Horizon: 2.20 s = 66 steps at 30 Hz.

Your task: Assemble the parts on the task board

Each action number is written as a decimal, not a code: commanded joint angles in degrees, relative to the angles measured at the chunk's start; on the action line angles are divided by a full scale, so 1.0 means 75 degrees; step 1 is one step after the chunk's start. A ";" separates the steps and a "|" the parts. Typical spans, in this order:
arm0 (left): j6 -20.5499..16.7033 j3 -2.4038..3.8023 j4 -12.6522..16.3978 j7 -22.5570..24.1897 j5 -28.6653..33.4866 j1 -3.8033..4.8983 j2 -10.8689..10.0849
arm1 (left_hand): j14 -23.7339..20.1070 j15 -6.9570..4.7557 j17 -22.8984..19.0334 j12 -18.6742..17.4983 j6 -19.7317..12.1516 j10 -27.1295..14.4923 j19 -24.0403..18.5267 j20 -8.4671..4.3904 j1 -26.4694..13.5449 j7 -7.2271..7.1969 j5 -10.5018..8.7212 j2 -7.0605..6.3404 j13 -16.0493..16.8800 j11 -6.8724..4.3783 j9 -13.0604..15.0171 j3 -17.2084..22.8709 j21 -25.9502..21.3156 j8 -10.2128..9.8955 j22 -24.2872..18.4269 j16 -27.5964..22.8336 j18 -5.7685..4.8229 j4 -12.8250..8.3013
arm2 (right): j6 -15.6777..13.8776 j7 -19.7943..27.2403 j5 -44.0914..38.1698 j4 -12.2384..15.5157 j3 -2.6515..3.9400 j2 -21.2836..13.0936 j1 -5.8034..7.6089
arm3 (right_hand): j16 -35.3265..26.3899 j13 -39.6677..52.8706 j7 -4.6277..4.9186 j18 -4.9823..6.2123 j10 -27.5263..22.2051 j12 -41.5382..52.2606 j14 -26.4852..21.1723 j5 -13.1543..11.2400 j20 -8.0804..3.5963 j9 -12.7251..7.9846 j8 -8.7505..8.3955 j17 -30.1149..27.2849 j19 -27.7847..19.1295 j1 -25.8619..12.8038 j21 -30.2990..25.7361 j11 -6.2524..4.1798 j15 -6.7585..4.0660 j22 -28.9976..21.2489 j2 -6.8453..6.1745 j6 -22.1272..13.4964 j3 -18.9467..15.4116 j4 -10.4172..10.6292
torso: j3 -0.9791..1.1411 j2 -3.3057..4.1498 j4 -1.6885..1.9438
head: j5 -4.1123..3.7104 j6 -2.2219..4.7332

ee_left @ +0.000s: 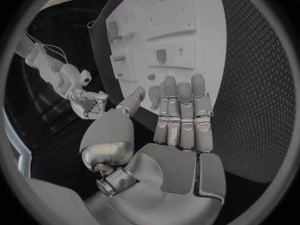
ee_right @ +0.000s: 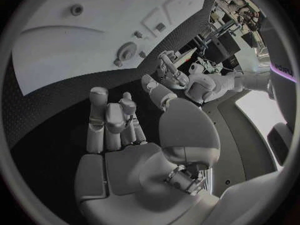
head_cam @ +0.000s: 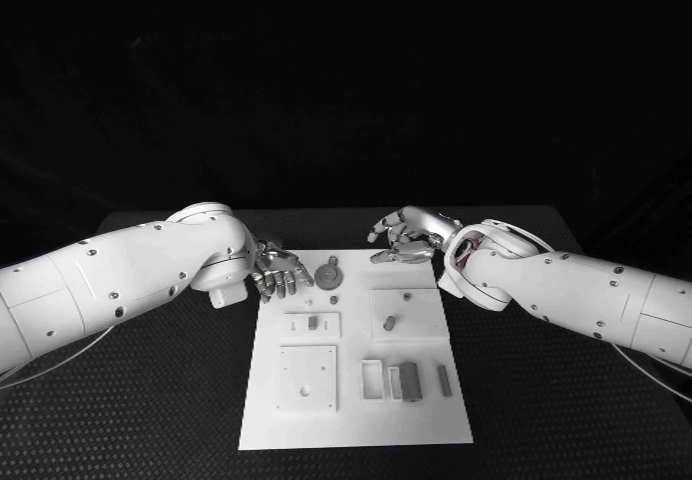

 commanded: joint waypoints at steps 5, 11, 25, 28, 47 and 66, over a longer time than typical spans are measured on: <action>-0.0174 0.0013 -0.0562 -0.0057 -0.0342 0.0132 0.0064 | -0.0029 -0.0023 -0.0084 0.0041 -0.0555 -0.0050 0.0006 -0.0020 0.0046 0.0214 -0.0026 0.0224 0.0050 0.0083 -0.0204 0.0030 -0.0064 -0.0406 0.0042 0.0011 0.0054 0.0103 | 0.0055 0.0026 0.0016 -0.0022 0.0004 -0.0009 -0.0001 | -0.0043 -0.0009 0.0164 0.0285 -0.0036 -0.0013 -0.0051 0.0019 -0.0054 -0.0009 0.0020 -0.0008 -0.0002 0.0030 -0.0051 0.0001 -0.0014 0.0131 -0.0006 -0.0091 -0.0018 0.0046 | -0.0002 0.0005 0.0010 | -0.0002 0.0044; -0.0222 0.0012 -0.0731 0.0018 -0.0966 0.0135 0.0212 | -0.0045 -0.0028 -0.0129 0.0077 -0.0751 -0.0085 0.0010 -0.0022 -0.0023 0.0288 -0.0035 0.0141 0.0076 0.0141 -0.0289 -0.0041 -0.0095 -0.0557 0.0064 0.0046 0.0045 0.0131 | 0.0001 0.0031 0.0019 -0.0025 0.0004 -0.0003 -0.0001 | -0.0043 -0.0011 0.0164 0.0285 -0.0036 -0.0013 -0.0050 0.0018 -0.0054 -0.0010 0.0019 -0.0008 -0.0001 0.0025 -0.0051 0.0002 -0.0014 0.0131 -0.0009 -0.0093 -0.0021 0.0051 | -0.0019 0.0014 0.0012 | 0.0003 0.0050; -0.0058 -0.0045 -0.1624 0.0188 -0.2217 0.0128 0.0881 | -0.0105 -0.0024 -0.0212 0.0107 -0.0911 -0.0170 0.0005 -0.0024 -0.0232 0.0347 -0.0034 -0.0327 0.0102 0.0192 -0.0405 0.0007 -0.0182 -0.0707 0.0077 0.0083 0.0050 0.0473 | 0.0020 0.0036 0.0082 -0.0043 0.0004 0.0039 -0.0001 | -0.0044 -0.0019 0.0169 0.0285 -0.0038 -0.0010 -0.0047 0.0018 -0.0051 -0.0018 0.0009 -0.0008 0.0004 -0.0009 -0.0055 0.0006 -0.0010 0.0132 -0.0027 -0.0110 -0.0036 0.0085 | -0.0012 0.0024 -0.0016 | 0.0022 0.0004; 0.0044 -0.0053 -0.1742 0.0192 -0.2269 0.0126 0.0966 | -0.0124 -0.0019 -0.0234 0.0113 -0.0912 -0.0188 0.0004 -0.0022 -0.0226 0.0351 -0.0033 -0.0430 0.0106 0.0196 -0.0420 0.0061 -0.0202 -0.0717 0.0083 0.0090 0.0052 0.0555 | 0.0016 0.0036 0.0082 -0.0034 0.0004 0.0039 -0.0001 | -0.0045 -0.0021 0.0170 0.0285 -0.0039 -0.0009 -0.0047 0.0018 -0.0051 -0.0019 0.0006 -0.0008 0.0004 -0.0015 -0.0056 0.0007 -0.0009 0.0132 -0.0033 -0.0115 -0.0039 0.0090 | -0.0016 0.0041 -0.0027 | 0.0013 0.0012; 0.0377 -0.0126 -0.2274 0.0448 -0.2167 -0.0010 0.1277 | -0.0148 -0.0007 -0.0273 0.0134 -0.0867 -0.0214 0.0006 -0.0010 -0.0165 0.0342 -0.0033 -0.0375 0.0119 0.0191 -0.0432 0.0123 -0.0235 -0.0703 0.0111 0.0125 0.0051 0.0659 | 0.0022 0.0033 0.0082 -0.0005 0.0010 0.0061 -0.0001 | -0.0045 -0.0026 0.0171 0.0285 -0.0040 -0.0007 -0.0046 0.0020 -0.0054 -0.0022 0.0004 -0.0008 0.0006 -0.0011 -0.0059 0.0008 -0.0008 0.0132 -0.0037 -0.0119 -0.0037 0.0098 | -0.0018 0.0043 -0.0035 | -0.0023 -0.0025; 0.0505 -0.0127 -0.2456 0.0617 -0.2118 -0.0180 0.1462 | -0.0187 0.0007 -0.0330 0.0147 -0.0811 -0.0245 -0.0014 0.0004 -0.0016 0.0329 -0.0034 -0.0107 0.0122 0.0182 -0.0446 -0.0019 -0.0274 -0.0685 0.0175 0.0170 0.0048 0.0469 | 0.0075 0.0007 0.0082 -0.0012 0.0011 0.0079 -0.0001 | -0.0046 -0.0030 0.0171 0.0285 -0.0041 -0.0004 -0.0045 0.0020 -0.0056 -0.0024 0.0005 -0.0008 0.0007 -0.0008 -0.0061 0.0008 -0.0007 0.0133 -0.0038 -0.0119 -0.0036 0.0104 | -0.0023 0.0036 -0.0029 | -0.0050 0.0017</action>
